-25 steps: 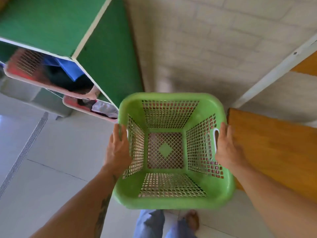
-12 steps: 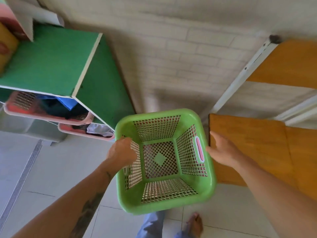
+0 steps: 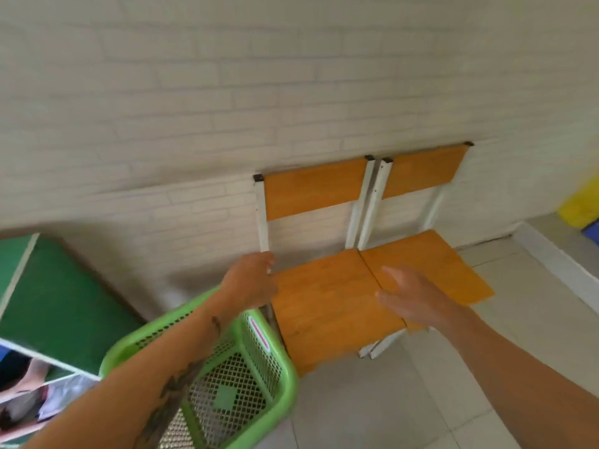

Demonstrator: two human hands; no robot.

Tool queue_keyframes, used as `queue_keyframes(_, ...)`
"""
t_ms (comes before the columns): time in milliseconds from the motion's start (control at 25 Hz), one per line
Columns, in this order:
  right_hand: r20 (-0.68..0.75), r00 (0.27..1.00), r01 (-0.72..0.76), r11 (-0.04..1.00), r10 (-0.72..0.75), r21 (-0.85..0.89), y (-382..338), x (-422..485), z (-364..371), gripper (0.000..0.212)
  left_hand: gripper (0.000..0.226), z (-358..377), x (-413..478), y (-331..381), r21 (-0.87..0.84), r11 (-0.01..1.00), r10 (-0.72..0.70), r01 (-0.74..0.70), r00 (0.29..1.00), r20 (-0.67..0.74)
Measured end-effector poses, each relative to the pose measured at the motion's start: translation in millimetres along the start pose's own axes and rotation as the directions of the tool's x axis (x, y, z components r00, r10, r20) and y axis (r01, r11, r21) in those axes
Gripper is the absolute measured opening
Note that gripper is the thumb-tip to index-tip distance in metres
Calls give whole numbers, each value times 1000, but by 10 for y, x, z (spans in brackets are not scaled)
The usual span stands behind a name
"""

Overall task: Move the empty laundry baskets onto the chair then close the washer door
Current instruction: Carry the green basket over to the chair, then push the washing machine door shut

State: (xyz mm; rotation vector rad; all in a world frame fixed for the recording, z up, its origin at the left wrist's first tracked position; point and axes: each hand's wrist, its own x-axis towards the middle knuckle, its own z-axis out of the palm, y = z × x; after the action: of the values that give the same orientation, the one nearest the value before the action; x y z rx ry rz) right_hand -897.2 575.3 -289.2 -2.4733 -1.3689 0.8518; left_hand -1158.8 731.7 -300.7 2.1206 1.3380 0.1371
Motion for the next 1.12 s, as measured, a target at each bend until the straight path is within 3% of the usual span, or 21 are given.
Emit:
queue_keyframes(200, -248, 965, -59, 992, 85, 111, 1328, -1040, -1197, 73, 44, 558, -304, 2039, -14, 957, 288, -288, 957, -24)
queue_keyframes(360, -442, 872, -179, 977, 212, 115, 2491, -1969, -1890, 66, 41, 1232, -661, 3621, 20, 844, 535, -536, 844, 38)
queue_keyframes(480, -530, 777, -301, 940, 341, 163, 3276, -2619, -2253, 69, 38, 1663, -882, 4671, -1, 782, 618, -623, 775, 136)
queue_keyframes(600, -570, 685, -380, 890, 453, 251, 3944, -3120, -2490, 68, 30, 2095, -984, 5521, -96, 725, 685, -682, 701, 198)
queue_keyframes(760, -592, 571, -467, 818, 569, 335, 4778, -3561, -2722, 59, 29, 2783, -1019, 6567, -37, 605, 784, -796, 586, 204)
queue_keyframes(920, -592, 512, -513, 774, 622, 370, 5572, -3568, -3123, 60, 24, 3505, -841, 7431, -77, 539, 836, -838, 523, 165)
queue_keyframes(1120, -576, 466, -517, 735, 671, 438, 6506, -3241, -3743, 69, 27, 4231, -345, 8529, -86, 466, 864, -880, 433, 257)
